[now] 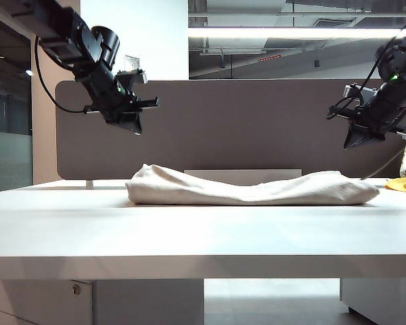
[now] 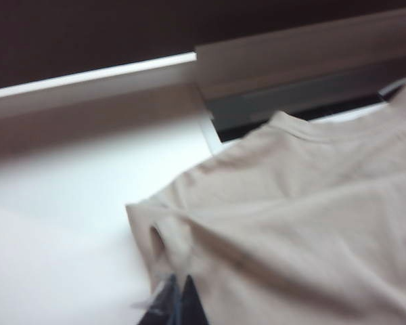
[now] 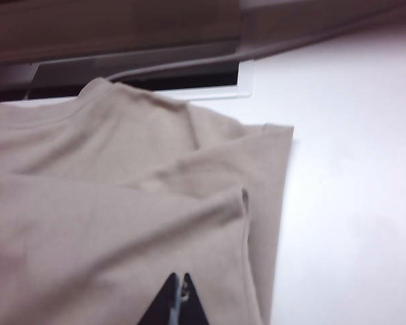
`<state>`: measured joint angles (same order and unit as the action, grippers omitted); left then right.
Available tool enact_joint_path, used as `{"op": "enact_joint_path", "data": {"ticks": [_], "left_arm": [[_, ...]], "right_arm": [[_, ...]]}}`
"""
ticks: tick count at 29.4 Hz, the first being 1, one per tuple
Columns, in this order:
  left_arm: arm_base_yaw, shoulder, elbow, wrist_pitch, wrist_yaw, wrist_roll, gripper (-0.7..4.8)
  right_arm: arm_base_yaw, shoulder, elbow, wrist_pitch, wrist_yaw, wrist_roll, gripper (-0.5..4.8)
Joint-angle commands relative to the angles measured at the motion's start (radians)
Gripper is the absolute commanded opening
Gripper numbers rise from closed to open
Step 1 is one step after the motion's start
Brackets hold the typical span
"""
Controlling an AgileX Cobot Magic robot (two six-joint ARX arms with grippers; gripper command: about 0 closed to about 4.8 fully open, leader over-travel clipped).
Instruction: Fold the bottom side of the T-shirt horizontally towards the center, about one-third of the way, then fold the sleeve back towards the center, creating a straight line along the edge of the T-shirt, and finally fold the bottom of the T-shirt up towards the top, creating a neat rectangle.
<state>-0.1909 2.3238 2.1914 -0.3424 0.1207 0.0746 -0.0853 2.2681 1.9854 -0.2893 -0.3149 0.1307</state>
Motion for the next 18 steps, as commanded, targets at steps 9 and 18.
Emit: {"op": "enact_joint_path", "data": {"ticks": [9,18], "left_arm": [[-0.005,-0.082,-0.001,-0.143,0.007,0.002,-0.06],[-0.018,-0.193,-0.002,-0.205,0.006,0.031,-0.06]], "right_arm": [[-0.004,-0.121,0.005,-0.093,-0.006,-0.004,-0.06],[-0.003,-0.246,-0.07,-0.147,-0.024,-0.028,-0.06]]}}
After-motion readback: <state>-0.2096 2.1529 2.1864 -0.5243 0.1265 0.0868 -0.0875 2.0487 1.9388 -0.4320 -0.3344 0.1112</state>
